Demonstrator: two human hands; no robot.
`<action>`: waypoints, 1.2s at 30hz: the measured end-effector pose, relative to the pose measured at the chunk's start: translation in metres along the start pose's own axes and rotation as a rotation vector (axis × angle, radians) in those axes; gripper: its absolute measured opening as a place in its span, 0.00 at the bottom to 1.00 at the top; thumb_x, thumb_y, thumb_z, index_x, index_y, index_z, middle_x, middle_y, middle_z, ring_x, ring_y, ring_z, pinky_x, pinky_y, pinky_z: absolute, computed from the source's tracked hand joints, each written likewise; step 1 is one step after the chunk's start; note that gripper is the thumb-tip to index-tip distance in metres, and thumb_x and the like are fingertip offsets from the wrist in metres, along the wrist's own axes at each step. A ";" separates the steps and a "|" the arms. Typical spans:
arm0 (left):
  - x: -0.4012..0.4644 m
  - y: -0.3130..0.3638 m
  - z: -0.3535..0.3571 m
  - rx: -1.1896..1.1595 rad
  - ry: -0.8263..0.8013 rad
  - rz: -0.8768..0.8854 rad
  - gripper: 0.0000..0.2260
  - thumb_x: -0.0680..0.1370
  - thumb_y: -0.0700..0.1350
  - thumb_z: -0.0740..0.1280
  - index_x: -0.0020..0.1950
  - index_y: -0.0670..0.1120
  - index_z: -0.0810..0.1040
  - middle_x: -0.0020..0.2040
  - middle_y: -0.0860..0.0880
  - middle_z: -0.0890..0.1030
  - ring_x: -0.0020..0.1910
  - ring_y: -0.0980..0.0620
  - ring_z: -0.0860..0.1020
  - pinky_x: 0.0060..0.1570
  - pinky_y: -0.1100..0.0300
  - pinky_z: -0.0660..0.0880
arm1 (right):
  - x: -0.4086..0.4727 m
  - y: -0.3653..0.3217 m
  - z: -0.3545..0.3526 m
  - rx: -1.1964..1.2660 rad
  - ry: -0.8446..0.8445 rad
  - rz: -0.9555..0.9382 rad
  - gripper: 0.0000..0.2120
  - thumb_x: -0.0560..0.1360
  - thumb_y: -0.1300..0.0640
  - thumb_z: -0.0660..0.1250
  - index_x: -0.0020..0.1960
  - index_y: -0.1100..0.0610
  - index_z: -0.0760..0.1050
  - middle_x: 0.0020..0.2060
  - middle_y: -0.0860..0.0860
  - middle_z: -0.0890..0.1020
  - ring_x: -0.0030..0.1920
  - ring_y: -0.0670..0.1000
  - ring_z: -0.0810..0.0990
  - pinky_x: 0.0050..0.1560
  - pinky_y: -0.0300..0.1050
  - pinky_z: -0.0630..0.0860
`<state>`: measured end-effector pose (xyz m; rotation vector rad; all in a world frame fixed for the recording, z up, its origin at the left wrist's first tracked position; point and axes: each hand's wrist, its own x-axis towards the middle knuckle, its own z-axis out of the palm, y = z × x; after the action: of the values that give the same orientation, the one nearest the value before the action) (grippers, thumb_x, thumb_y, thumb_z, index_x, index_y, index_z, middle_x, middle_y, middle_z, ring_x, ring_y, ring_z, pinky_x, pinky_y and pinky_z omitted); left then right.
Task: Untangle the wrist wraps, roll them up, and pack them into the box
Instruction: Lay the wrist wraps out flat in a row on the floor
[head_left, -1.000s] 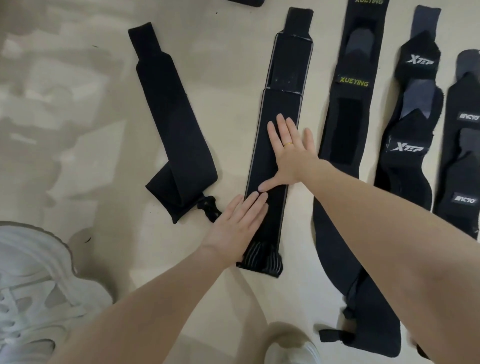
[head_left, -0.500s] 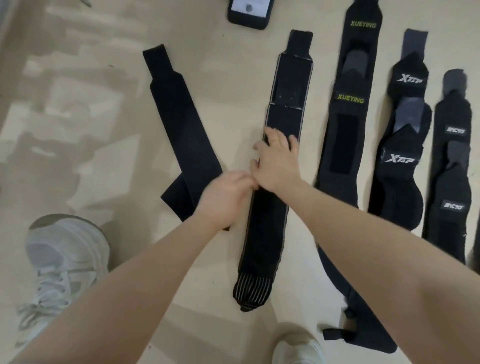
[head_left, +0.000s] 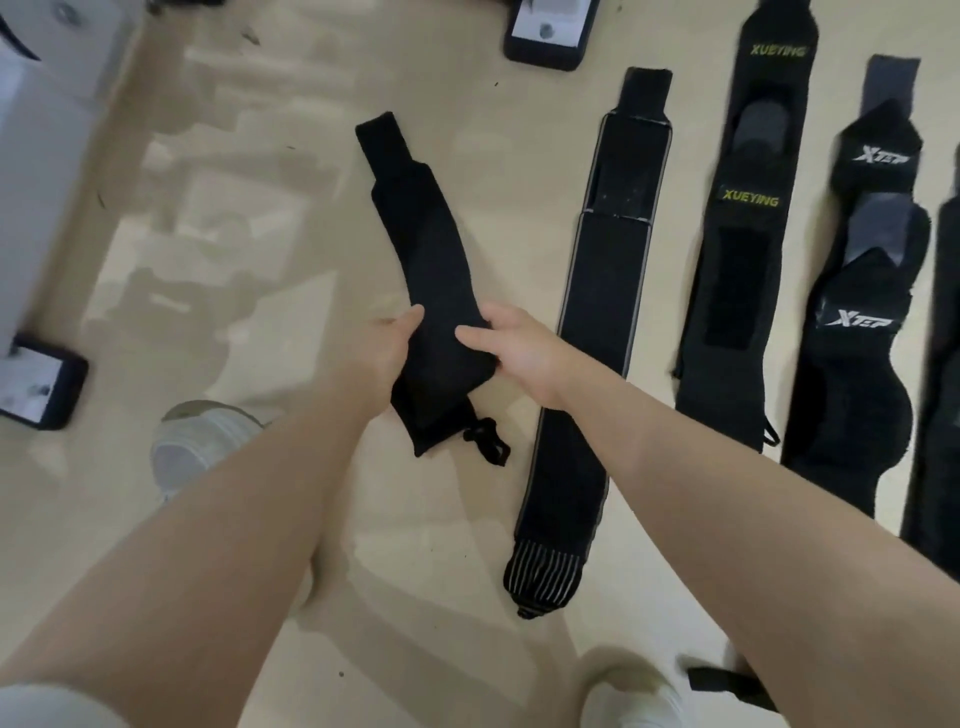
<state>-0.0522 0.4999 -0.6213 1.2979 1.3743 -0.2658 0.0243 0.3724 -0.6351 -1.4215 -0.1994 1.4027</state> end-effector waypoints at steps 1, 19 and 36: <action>-0.009 0.005 0.000 -0.098 -0.022 -0.016 0.17 0.81 0.50 0.60 0.65 0.41 0.75 0.62 0.45 0.78 0.59 0.45 0.77 0.63 0.50 0.73 | -0.009 -0.003 -0.003 -0.045 -0.075 -0.040 0.18 0.80 0.58 0.60 0.69 0.53 0.69 0.62 0.48 0.78 0.62 0.48 0.75 0.67 0.47 0.69; -0.161 0.048 0.011 -0.422 -0.271 0.100 0.33 0.79 0.66 0.48 0.65 0.42 0.73 0.59 0.43 0.80 0.56 0.44 0.79 0.57 0.48 0.74 | -0.149 -0.049 -0.007 0.360 -0.074 -0.106 0.13 0.81 0.60 0.58 0.64 0.59 0.71 0.58 0.55 0.80 0.58 0.54 0.79 0.58 0.50 0.78; -0.125 -0.027 -0.052 -0.279 -0.352 0.225 0.14 0.79 0.41 0.63 0.65 0.44 0.73 0.58 0.44 0.80 0.52 0.48 0.81 0.47 0.56 0.78 | -0.118 0.005 0.043 -0.452 0.023 0.226 0.11 0.79 0.65 0.58 0.55 0.62 0.77 0.52 0.53 0.79 0.52 0.51 0.75 0.52 0.35 0.69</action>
<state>-0.1379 0.4656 -0.5186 1.0991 0.9222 -0.1336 -0.0473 0.3070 -0.5548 -1.8768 -0.3679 1.5891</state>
